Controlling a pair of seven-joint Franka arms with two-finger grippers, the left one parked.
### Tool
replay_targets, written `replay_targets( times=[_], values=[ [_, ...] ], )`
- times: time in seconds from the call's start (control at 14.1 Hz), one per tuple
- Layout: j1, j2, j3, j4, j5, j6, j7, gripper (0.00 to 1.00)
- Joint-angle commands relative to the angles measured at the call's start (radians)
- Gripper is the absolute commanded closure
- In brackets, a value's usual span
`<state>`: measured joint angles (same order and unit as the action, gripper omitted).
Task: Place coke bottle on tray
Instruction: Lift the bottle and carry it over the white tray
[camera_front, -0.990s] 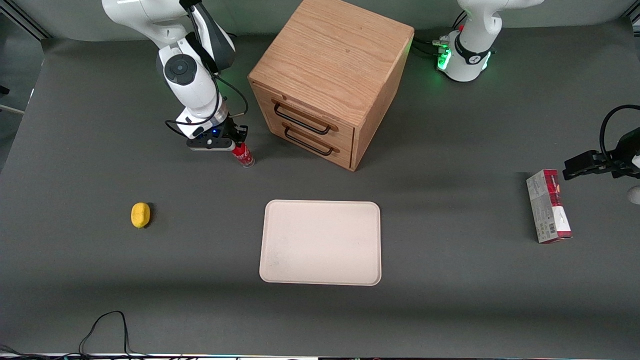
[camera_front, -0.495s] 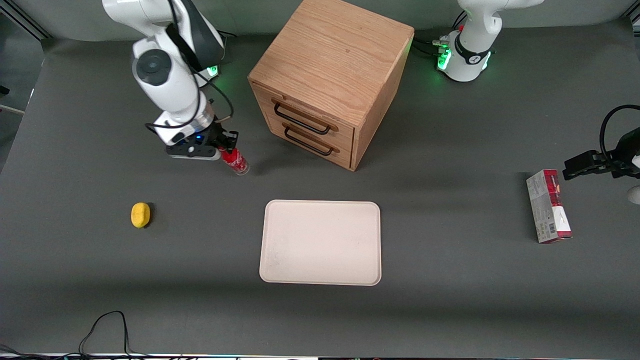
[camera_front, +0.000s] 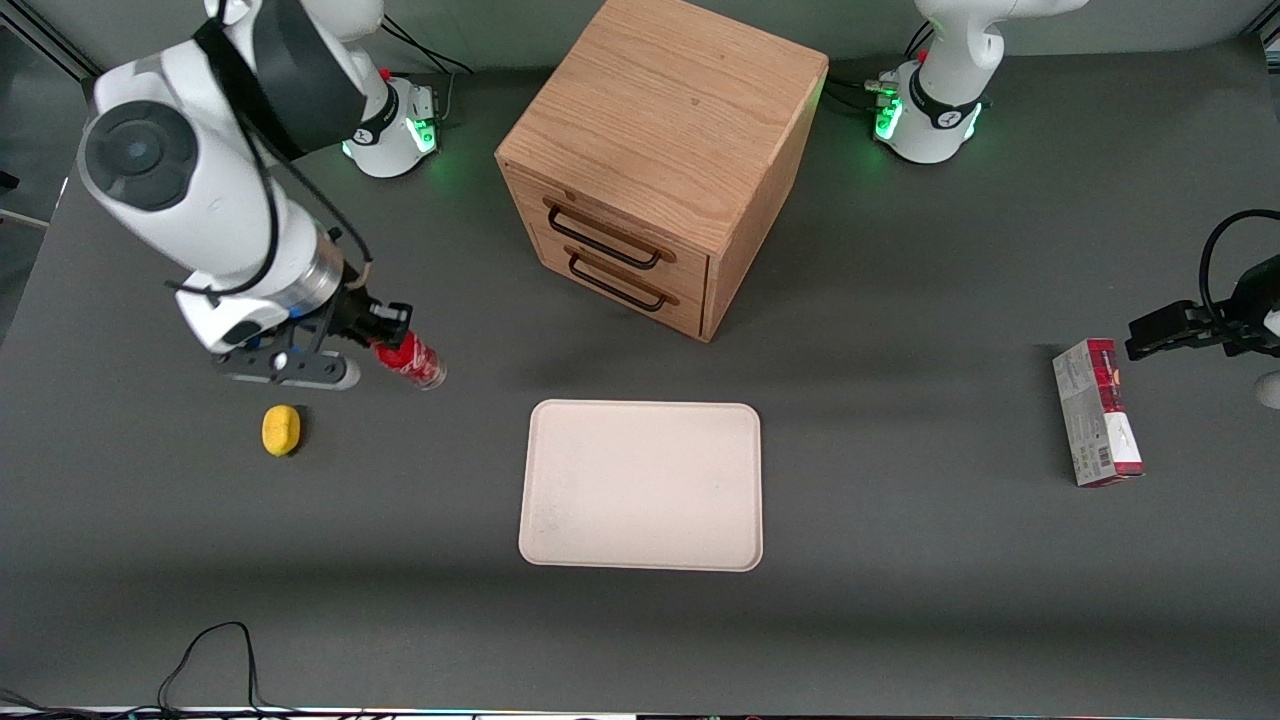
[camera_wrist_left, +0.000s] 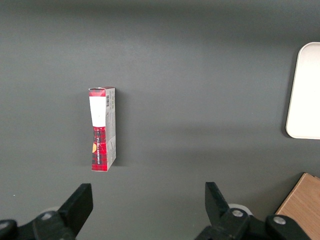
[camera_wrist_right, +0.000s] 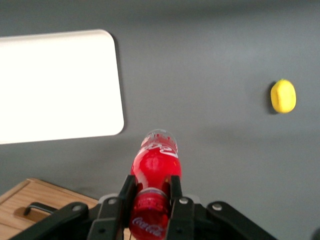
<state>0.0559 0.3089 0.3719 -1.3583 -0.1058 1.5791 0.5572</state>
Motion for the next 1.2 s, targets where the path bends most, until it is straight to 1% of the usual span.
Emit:
replay_targets(
  times=[0.0, 0.14, 0.21, 0.28, 0.35, 0.49, 0.57, 0.64, 0.85, 0.99, 1.13],
  values=[
    [0.045, 0.232, 0.01, 0.356, -0.037, -0.126, 0.039, 1.0],
    [0.067, 0.313, 0.015, 0.445, -0.04, -0.126, 0.041, 1.0],
    [0.073, 0.358, 0.045, 0.485, -0.041, -0.116, 0.046, 1.0],
    [0.074, 0.411, 0.077, 0.53, -0.058, -0.096, 0.064, 1.0],
    [0.081, 0.45, 0.116, 0.542, -0.113, -0.049, 0.079, 1.0],
    [0.09, 0.531, 0.203, 0.541, -0.259, 0.046, 0.116, 1.0],
    [0.104, 0.561, 0.219, 0.541, -0.315, 0.086, 0.121, 1.0],
    [0.108, 0.591, 0.22, 0.539, -0.342, 0.134, 0.121, 1.0],
    [0.113, 0.651, 0.216, 0.53, -0.35, 0.231, 0.11, 1.0],
    [0.113, 0.686, 0.21, 0.528, -0.377, 0.295, 0.107, 1.0],
    [0.113, 0.694, 0.191, 0.51, -0.385, 0.323, 0.102, 1.0]
  ],
)
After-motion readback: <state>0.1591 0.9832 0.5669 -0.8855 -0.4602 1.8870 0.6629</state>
